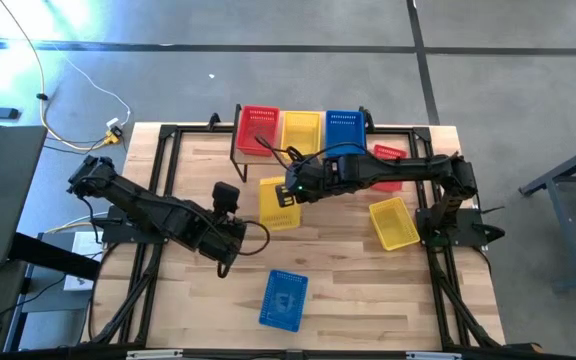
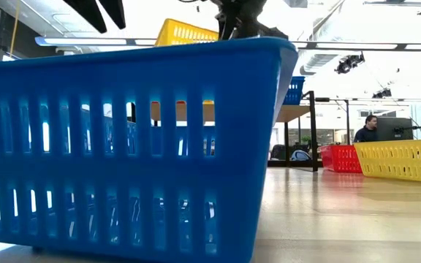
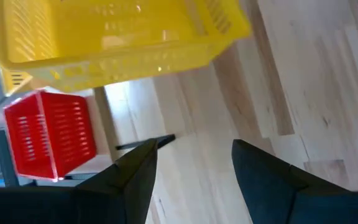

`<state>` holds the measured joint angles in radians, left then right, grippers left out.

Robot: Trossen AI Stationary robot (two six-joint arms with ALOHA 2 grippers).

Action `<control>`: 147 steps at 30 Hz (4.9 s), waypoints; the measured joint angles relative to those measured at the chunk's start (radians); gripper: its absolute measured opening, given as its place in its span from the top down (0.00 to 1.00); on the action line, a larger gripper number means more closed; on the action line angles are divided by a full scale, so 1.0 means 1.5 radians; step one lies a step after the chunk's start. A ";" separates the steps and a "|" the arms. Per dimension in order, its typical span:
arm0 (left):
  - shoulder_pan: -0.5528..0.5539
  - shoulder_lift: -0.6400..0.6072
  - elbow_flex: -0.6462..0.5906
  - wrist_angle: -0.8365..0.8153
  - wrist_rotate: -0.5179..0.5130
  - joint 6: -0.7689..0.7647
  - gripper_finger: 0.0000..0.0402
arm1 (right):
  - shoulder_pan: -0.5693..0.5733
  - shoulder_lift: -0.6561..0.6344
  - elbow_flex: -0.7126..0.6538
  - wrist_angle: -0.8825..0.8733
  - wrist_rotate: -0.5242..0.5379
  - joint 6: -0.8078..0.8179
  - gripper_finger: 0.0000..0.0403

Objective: Stack baskets on shelf by color
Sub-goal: Stack the left yellow basket on top of the yellow basket on the shelf

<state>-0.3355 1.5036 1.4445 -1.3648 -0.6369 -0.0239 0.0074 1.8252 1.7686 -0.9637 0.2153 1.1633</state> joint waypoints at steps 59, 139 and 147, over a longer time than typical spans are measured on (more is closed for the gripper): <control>0.385 -0.138 -0.001 0.059 0.019 -0.017 0.50 | -0.529 0.135 0.361 -0.319 -0.650 -0.378 1.00; 0.394 -0.137 -0.001 0.093 0.016 0.041 0.50 | -0.533 0.175 0.360 -0.346 -0.567 -0.416 0.96; 0.394 -0.137 -0.001 0.093 0.016 0.053 0.50 | -0.532 0.175 0.360 -0.347 -0.558 -0.412 0.84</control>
<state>0.2550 1.2976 1.4437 -1.2247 -0.6132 0.0548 -0.7914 2.0880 2.3085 -1.4841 -0.6220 0.5457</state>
